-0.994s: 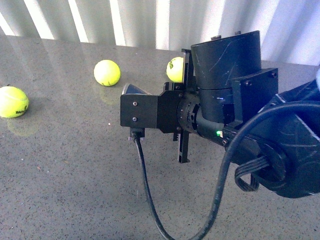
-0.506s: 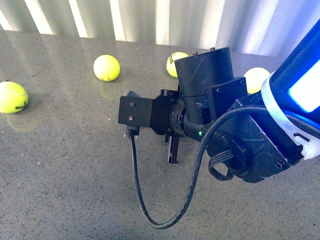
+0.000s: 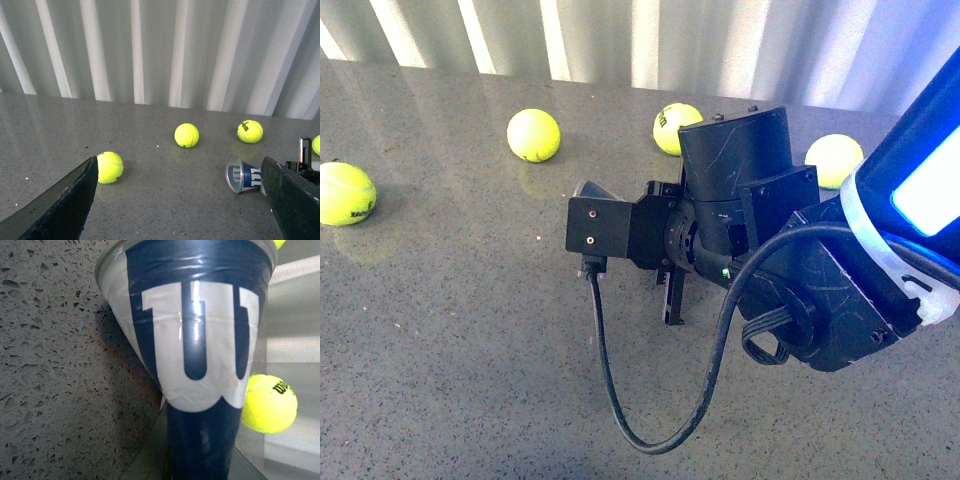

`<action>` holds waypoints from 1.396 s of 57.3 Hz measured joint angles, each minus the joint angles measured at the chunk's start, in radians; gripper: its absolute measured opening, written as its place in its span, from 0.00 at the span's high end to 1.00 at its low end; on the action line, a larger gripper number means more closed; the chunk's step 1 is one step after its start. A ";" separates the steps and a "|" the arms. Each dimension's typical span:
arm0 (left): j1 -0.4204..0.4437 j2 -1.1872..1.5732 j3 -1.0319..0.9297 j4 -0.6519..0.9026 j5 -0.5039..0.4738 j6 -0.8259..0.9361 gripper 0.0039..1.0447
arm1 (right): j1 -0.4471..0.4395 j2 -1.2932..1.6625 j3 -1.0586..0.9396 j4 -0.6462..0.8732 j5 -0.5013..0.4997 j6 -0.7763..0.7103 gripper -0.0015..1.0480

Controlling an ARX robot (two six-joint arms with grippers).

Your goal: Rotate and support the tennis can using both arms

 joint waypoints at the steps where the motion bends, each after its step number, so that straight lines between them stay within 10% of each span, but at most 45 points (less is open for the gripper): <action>1: 0.000 0.000 0.000 0.000 0.000 0.000 0.06 | 0.000 0.000 0.000 0.000 0.003 0.001 0.94; 10: 0.000 0.000 0.000 0.000 0.000 0.000 0.06 | 0.001 0.000 -0.004 -0.001 0.027 0.013 0.94; 45: 0.000 0.000 0.000 0.000 0.000 0.000 0.06 | -0.006 -0.267 -0.191 -0.176 0.012 0.129 0.06; 60: 0.000 0.000 0.000 0.000 0.000 0.000 0.06 | -0.054 -0.375 -0.269 -0.225 0.009 0.208 0.07; 80: 0.000 0.000 0.000 0.000 0.000 0.000 0.06 | -0.212 -0.769 -0.440 -0.300 0.041 0.683 0.07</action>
